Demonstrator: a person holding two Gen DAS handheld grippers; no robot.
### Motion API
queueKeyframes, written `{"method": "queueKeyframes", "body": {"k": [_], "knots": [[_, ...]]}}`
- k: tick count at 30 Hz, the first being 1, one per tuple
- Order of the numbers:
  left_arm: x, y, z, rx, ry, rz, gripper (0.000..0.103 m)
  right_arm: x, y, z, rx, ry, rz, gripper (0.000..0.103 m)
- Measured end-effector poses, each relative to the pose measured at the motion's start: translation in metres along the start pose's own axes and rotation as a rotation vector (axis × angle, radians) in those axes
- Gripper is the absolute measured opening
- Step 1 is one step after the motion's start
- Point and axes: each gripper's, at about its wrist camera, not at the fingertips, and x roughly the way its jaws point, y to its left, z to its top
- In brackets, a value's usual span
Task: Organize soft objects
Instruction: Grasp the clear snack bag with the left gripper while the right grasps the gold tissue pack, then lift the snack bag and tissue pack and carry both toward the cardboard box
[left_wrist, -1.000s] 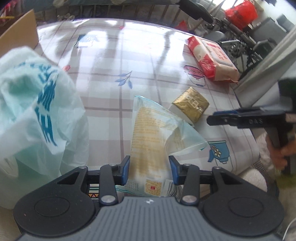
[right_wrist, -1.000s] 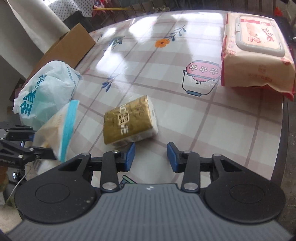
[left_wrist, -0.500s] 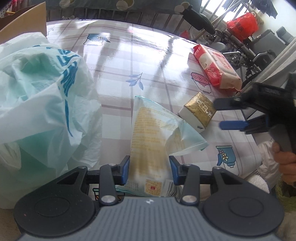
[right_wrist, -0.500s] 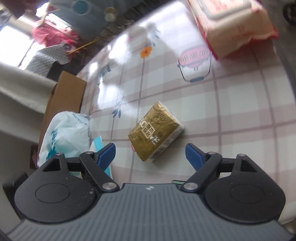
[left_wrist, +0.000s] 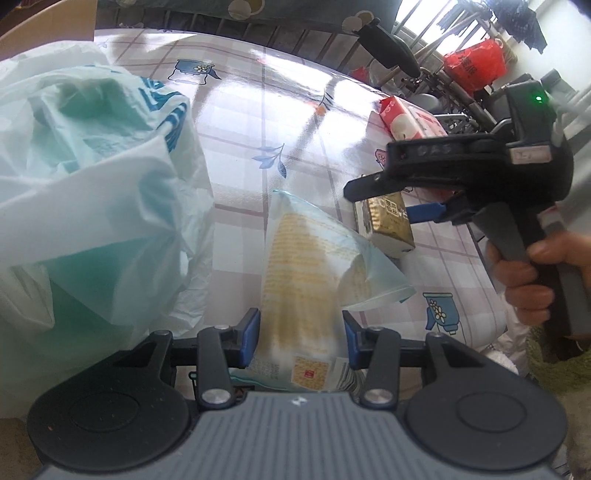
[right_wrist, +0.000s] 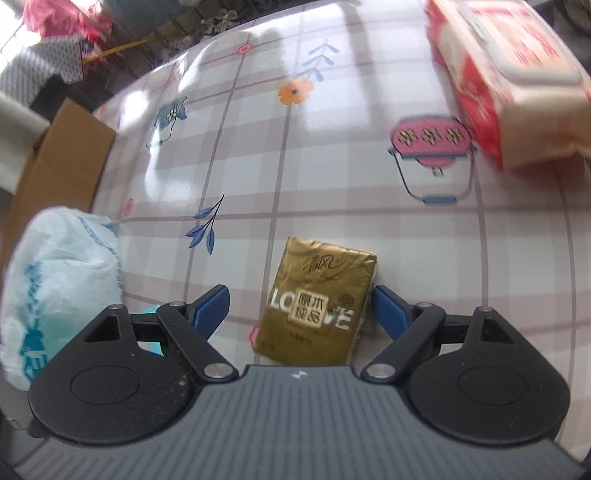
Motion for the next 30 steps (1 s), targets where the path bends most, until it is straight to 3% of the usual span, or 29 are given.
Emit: {"method": "queueKeyframes", "body": {"k": [3,4,5,6,10,16,21,23,27,30], "knots": [[-0.001,0.002,0.000,-0.006,-0.001,-0.007,0.046,0.003,0.010,-0.001,-0.106,-0.016,-0.030,0.081],[-0.001,0.003,0.000,-0.006,-0.001,-0.008,0.046,0.003,0.010,-0.002,-0.142,-0.026,-0.044,0.071],[-0.001,0.003,-0.001,-0.004,-0.001,-0.008,0.046,0.001,0.011,-0.004,-0.175,-0.033,-0.063,0.055],[-0.001,0.003,-0.001,-0.002,0.000,-0.007,0.046,-0.002,0.007,-0.006,-0.192,-0.033,-0.055,0.054],[-0.001,0.000,-0.001,0.007,0.001,0.008,0.048,-0.012,-0.007,-0.021,-0.211,-0.032,-0.014,0.053],[0.003,-0.013,0.000,0.045,-0.001,0.043,0.067,-0.030,-0.021,-0.060,-0.233,-0.052,0.046,0.056],[0.009,-0.023,0.003,0.079,0.001,0.095,0.074,-0.042,-0.037,-0.075,-0.173,-0.083,0.133,0.063],[0.012,-0.026,0.004,0.091,-0.003,0.118,0.075,-0.046,-0.040,-0.079,-0.175,-0.101,0.139,0.071],[0.019,-0.035,0.006,0.133,-0.013,0.171,0.076,-0.047,-0.036,-0.091,-0.219,-0.114,0.136,0.073],[0.024,-0.044,0.004,0.191,-0.014,0.229,0.075,-0.042,-0.027,-0.100,-0.287,-0.127,0.081,0.073]]}}
